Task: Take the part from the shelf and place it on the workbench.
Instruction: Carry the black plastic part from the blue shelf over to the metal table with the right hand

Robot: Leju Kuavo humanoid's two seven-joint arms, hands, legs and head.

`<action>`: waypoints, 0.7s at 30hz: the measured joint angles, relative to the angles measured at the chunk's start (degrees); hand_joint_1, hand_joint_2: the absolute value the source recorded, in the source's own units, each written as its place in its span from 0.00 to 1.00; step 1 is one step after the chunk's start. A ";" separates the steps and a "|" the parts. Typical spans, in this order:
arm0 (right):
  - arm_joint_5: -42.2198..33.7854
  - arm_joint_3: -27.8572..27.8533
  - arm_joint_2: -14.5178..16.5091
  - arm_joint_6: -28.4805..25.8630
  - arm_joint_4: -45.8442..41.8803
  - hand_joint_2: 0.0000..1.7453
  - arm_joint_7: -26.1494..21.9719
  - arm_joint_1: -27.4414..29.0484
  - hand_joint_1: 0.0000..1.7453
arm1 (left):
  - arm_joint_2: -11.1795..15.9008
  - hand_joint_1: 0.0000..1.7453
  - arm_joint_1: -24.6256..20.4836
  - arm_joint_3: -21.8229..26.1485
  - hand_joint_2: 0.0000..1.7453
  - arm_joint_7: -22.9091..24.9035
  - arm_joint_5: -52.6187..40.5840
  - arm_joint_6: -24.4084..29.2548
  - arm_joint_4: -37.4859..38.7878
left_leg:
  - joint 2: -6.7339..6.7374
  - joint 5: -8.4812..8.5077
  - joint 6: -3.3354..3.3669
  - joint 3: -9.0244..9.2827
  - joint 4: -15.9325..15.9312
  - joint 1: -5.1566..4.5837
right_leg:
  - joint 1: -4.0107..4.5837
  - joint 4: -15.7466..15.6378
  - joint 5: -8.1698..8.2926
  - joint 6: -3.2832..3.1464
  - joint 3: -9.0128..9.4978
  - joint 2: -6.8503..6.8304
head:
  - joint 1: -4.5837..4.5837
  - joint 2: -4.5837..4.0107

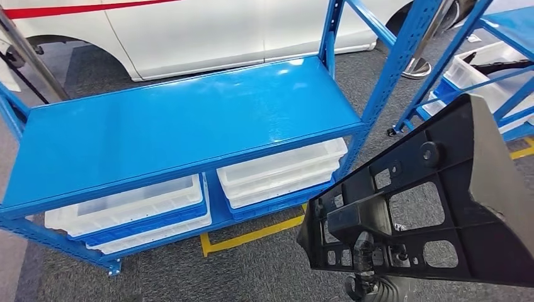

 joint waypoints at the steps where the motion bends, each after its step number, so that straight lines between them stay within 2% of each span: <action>1: -0.01 -0.05 -0.01 0.17 0.01 1.00 0.01 0.00 1.00 | -0.05 0.00 -0.04 0.01 1.00 0.00 -0.01 -0.02 0.00 | 0.61 -0.20 -0.23 0.05 0.18 -0.08 | 0.17 -3.92 1.22 -0.23 2.34 -1.36 | -0.01 0.00; 2: -0.01 -0.08 -0.01 0.38 0.02 1.00 0.01 0.00 1.00 | -0.10 0.00 -0.07 0.01 1.00 0.01 -0.01 -0.03 0.00 | 1.15 -0.42 -0.52 0.11 0.41 -0.23 | 0.38 -7.03 2.05 -0.62 4.07 -2.39 | -0.01 0.00; 3: -0.01 -0.11 -0.01 0.56 0.04 1.00 0.01 0.00 1.00 | -0.12 0.00 -0.11 0.01 1.00 0.03 -0.01 -0.03 0.00 | 1.68 -0.60 -0.80 0.17 0.57 -0.38 | 0.62 -8.90 2.31 -1.04 5.00 -3.12 | -0.02 0.00; 4: -0.01 -0.15 -0.01 0.71 0.08 1.00 0.01 0.02 1.00 | -0.13 0.00 -0.14 0.01 1.00 0.06 -0.01 -0.04 0.00 | 2.20 -0.72 -1.05 0.23 0.66 -0.54 | 0.87 -9.45 2.12 -1.44 5.09 -3.29 | -0.03 0.00; 6: 0.01 -0.24 0.00 0.85 0.22 1.00 0.02 0.17 1.00 | -0.14 0.00 -0.30 0.02 1.00 0.13 -0.02 -0.04 0.00 | 2.88 -0.99 -1.51 0.34 0.75 -0.54 | 0.82 -9.61 2.39 -2.14 4.81 -1.99 | -0.03 0.00; 7: 0.02 -0.29 0.01 0.90 0.31 1.00 0.02 0.24 1.00 | -0.15 0.00 -0.37 0.03 1.00 0.15 -0.03 -0.04 0.00 | 2.09 -1.52 -1.76 0.24 1.16 -0.44 | 0.67 -9.78 2.56 -2.48 4.78 -1.41 | -0.03 0.00; 8: 0.04 -0.33 0.02 0.95 0.40 1.00 0.01 0.27 1.00 | -0.17 0.00 -0.40 0.03 1.00 0.16 -0.03 -0.05 0.00 | 0.76 -2.64 -1.99 -0.22 2.44 -0.30 | 0.49 -9.97 2.75 -2.81 4.76 -0.84 | -0.04 0.00; 10: 0.08 -0.40 0.03 1.07 0.64 1.00 0.01 0.25 1.00 | -0.21 0.00 -0.27 0.03 1.00 0.17 -0.05 -0.08 0.00 | -2.38 -6.24 -2.31 -2.60 8.24 -0.09 | 0.36 -10.10 2.99 -3.26 4.67 0.35 | -0.05 0.00; 11: 0.11 -0.44 0.04 1.12 0.81 1.00 0.02 0.23 1.00 | -0.22 0.00 -0.13 0.04 1.00 0.20 -0.07 -0.09 0.00 | -3.14 -7.96 -2.39 -4.25 11.99 -0.06 | 0.39 -10.07 3.05 -3.38 4.57 1.05 | -0.06 0.00; 12: 0.15 -0.49 0.04 1.15 1.00 1.00 0.03 0.24 1.00 | -0.22 0.00 0.00 0.07 1.00 0.22 -0.08 -0.09 0.00 | -3.50 -8.83 -2.44 -5.61 14.88 -0.04 | 0.43 -10.01 3.08 -3.46 4.51 1.82 | -0.05 0.00; 13: 0.19 -0.53 0.04 1.15 1.19 1.00 0.03 0.26 1.00 | -0.22 0.00 0.09 0.09 1.00 0.24 -0.08 -0.08 0.00 | -3.69 -8.57 -2.44 -6.24 16.04 -0.04 | 0.45 -9.91 3.10 -3.48 4.46 2.65 | -0.05 0.00; 14: 0.24 -0.56 0.04 1.15 1.38 1.00 0.03 0.27 1.00 | -0.22 0.00 0.11 0.10 1.00 0.26 -0.08 -0.08 0.00 | -3.89 -7.15 -2.37 -5.91 15.04 -0.04 | 0.46 -9.77 3.10 -3.47 4.45 3.49 | -0.05 0.00; 15: 0.28 -0.58 0.04 1.16 1.52 1.00 0.03 0.27 1.00 | -0.22 0.00 0.10 0.12 1.00 0.26 -0.09 -0.08 0.00 | -4.43 -4.94 -2.24 -4.75 12.15 -0.01 | 0.45 -9.62 3.08 -3.45 4.45 4.29 | -0.05 0.00; 17: 0.44 -0.61 0.04 1.21 1.76 1.00 0.03 0.20 1.00 | -0.21 0.00 0.11 0.14 1.00 0.25 -0.10 -0.09 0.00 | -7.34 -1.55 -1.85 -1.98 5.35 0.17 | 0.45 -9.27 3.10 -3.21 4.26 5.82 | -0.05 0.00; 19: 0.69 -0.62 0.04 1.35 1.93 1.00 0.02 0.15 1.00 | -0.21 0.00 0.13 0.17 1.00 0.21 -0.16 -0.10 0.00 | -9.23 -1.04 -1.57 -0.72 2.12 0.22 | 0.37 -9.03 3.39 -2.58 3.58 7.19 | -0.04 0.00; 21: 0.87 -0.63 0.04 1.48 2.06 1.00 0.02 0.25 1.00 | -0.26 0.00 0.06 0.22 1.00 0.18 -0.25 -0.11 0.00 | -8.18 -1.00 -1.15 -0.50 1.41 0.27 | 0.23 -9.12 3.82 -1.73 3.00 8.41 | -0.05 0.00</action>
